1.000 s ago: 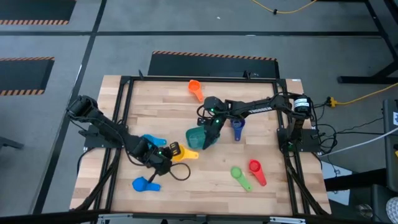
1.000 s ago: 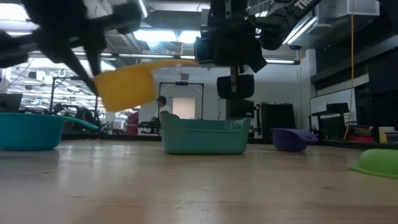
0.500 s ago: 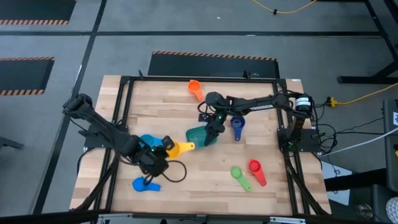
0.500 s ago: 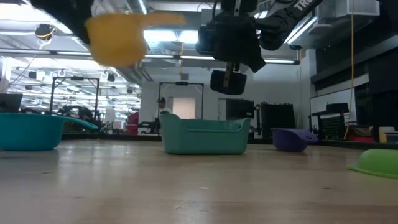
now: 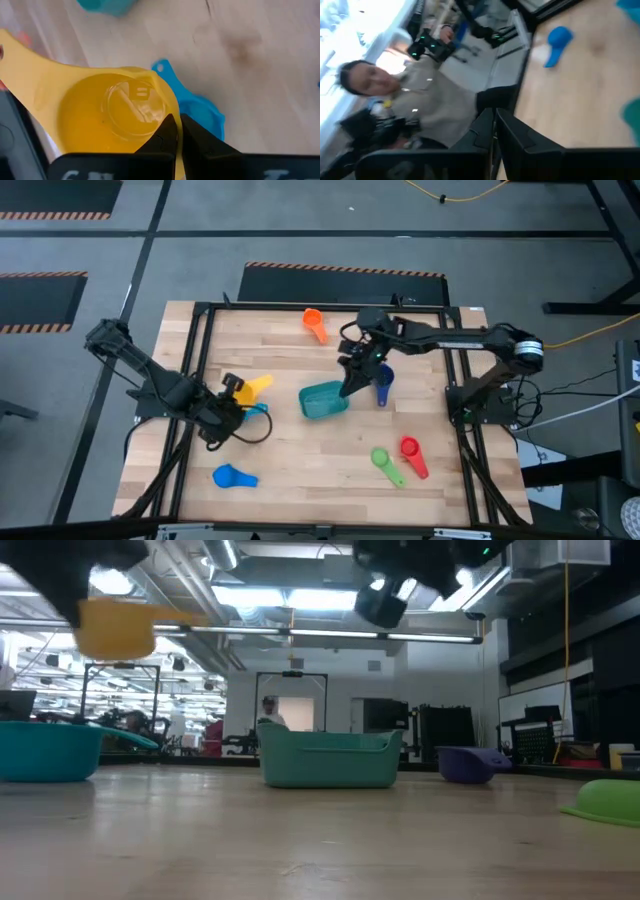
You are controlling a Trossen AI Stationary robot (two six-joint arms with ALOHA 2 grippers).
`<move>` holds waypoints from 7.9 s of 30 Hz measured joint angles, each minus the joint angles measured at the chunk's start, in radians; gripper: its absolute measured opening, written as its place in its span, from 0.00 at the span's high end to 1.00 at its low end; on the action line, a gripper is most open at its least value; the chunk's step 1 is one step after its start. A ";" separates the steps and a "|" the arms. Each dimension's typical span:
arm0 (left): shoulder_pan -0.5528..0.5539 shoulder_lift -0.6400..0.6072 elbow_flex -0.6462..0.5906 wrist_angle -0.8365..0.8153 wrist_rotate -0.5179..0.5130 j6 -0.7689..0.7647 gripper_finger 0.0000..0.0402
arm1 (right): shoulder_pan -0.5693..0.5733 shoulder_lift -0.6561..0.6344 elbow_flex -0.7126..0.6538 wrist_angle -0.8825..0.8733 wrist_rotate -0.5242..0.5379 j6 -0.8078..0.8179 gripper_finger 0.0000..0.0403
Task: Nest measuring cups in basket
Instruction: Stack the yellow measuring cup on top of the light blue measuring cup
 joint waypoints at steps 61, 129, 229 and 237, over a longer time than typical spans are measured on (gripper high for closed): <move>0.001 -0.035 -0.249 0.131 0.084 -0.194 0.81 | 0.001 -0.167 0.000 -0.416 0.542 -0.181 0.93; 0.145 -0.041 -0.208 0.196 -0.160 -0.479 0.81 | 0.008 -0.167 0.000 -0.410 0.625 -0.181 0.93; 0.927 -0.041 -0.443 0.609 0.521 -0.152 1.00 | 0.309 0.903 0.673 0.091 1.074 -0.705 0.94; 0.872 -0.041 -0.443 0.612 0.524 -0.154 1.00 | 0.275 0.904 0.672 0.065 1.110 -0.673 0.94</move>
